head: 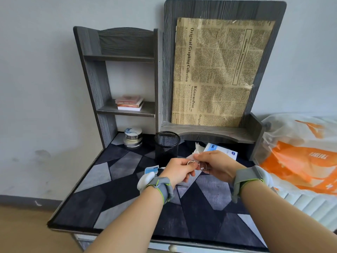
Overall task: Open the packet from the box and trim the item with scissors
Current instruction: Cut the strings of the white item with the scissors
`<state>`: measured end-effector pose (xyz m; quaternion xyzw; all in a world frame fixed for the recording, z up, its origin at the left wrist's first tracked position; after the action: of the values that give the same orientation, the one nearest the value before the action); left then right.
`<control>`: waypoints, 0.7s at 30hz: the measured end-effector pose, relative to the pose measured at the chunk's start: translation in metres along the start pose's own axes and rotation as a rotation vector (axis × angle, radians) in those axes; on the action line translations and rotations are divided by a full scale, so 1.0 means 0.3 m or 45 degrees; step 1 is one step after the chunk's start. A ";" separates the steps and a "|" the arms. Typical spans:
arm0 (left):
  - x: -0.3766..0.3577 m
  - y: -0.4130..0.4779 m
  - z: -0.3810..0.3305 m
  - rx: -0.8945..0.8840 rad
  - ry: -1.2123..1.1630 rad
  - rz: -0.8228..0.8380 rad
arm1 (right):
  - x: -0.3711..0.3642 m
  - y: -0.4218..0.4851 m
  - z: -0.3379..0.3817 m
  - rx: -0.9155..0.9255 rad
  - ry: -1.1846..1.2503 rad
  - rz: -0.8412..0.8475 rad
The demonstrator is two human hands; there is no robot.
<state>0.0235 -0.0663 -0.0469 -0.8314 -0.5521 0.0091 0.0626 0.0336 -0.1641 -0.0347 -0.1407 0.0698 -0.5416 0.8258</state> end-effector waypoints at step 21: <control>0.016 0.005 -0.012 0.000 -0.160 0.012 | 0.094 0.002 0.019 0.087 0.271 -0.359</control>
<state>0.0271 -0.0629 -0.0434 -0.8317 -0.5511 0.0614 0.0279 0.0472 -0.1888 -0.0284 -0.0628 0.1182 -0.6659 0.7340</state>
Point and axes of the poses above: each hand's wrist, its own y-axis towards the middle knuckle, its own x-axis out of the back of the hand, z = x × y, the point moved 10 cm from there along y, towards the middle knuckle, and after that the axes turned 8 degrees about z, right-handed, at the moved point
